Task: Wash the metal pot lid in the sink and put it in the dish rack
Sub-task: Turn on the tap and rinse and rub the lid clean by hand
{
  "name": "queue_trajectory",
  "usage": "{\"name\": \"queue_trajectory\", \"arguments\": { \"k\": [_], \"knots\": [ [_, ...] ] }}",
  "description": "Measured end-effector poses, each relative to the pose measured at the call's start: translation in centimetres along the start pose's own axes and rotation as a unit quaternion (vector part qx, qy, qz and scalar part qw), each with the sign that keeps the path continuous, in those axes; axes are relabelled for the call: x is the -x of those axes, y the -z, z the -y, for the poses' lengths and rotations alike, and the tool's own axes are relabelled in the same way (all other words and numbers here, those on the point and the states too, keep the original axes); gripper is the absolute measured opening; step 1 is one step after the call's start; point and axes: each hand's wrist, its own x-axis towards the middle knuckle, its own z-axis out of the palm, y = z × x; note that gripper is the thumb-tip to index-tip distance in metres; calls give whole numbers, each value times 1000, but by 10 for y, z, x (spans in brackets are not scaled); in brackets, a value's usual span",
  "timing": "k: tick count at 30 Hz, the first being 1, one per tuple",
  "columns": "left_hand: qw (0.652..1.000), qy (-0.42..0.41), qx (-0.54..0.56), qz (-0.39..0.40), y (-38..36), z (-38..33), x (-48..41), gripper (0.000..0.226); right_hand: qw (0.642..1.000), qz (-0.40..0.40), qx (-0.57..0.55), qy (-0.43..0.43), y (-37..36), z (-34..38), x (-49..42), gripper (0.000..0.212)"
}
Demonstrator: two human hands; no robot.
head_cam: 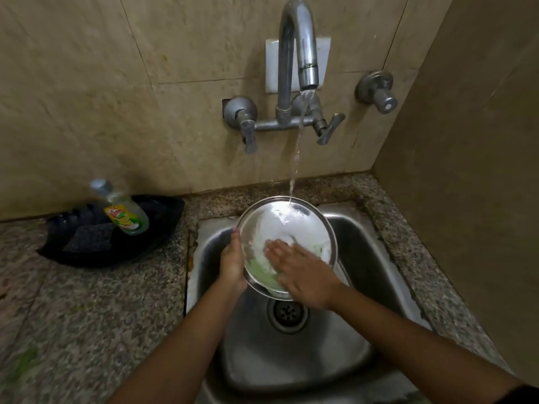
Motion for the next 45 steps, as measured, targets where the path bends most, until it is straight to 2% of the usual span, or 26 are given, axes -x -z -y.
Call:
{"name": "queue_trajectory", "arguments": {
  "k": [4,5,7,9,12,13,15,17,20,21,23,26,28,30,33,35,38,42,45],
  "knots": [
    [1000,1,-6,-14,3,7,1,52,979,-18,18,-202,-1,-37,-6,68],
    [1000,7,-3,-3,-1,10,4,54,974,-37,2,-224,2,-35,-21,70],
    [1000,12,-5,9,-9,16,5,57,979,-49,-45,-192,6,-15,-47,70],
    [1000,3,-8,8,-11,15,7,51,992,-17,-71,-99,8,13,-54,65],
    [1000,-4,5,4,-2,1,6,47,998,20,-57,34,8,25,-18,62],
    [1000,-3,16,0,3,-3,5,48,997,27,-40,53,6,15,-4,63],
    [1000,-5,22,-15,10,-7,6,47,1000,23,-6,12,4,-16,13,65],
    [1000,-9,7,-17,12,-4,7,48,996,-1,26,-82,9,-42,9,68],
    [1000,-10,-17,-4,1,3,12,53,981,-57,23,-182,18,-38,-30,71],
    [999,-8,-30,6,-4,4,14,55,981,-72,-1,-181,19,-27,-43,72],
    [999,-9,-42,17,-12,3,17,53,990,-66,-32,-120,20,2,-55,70],
    [1000,-14,-13,22,-11,-6,16,46,999,2,-51,11,20,25,-31,63],
    [1000,-8,-13,0,-1,-13,11,48,997,34,-27,59,15,9,0,60],
    [1000,-10,-17,-16,7,-14,8,49,999,29,14,4,13,-26,24,65],
    [999,-10,-30,-19,3,-8,13,47,985,-10,21,-172,20,-61,15,73],
    [999,1,-44,-6,-5,0,17,49,974,-57,30,-218,26,-55,-16,73],
    [998,9,-57,16,-17,2,23,50,982,-82,-20,-167,29,-20,-55,70],
    [999,-22,-36,14,-14,-8,23,51,1000,-19,-21,4,24,20,-40,62],
    [1000,-11,-25,8,-1,-15,16,53,997,33,12,71,16,1,7,58]
  ]
}}
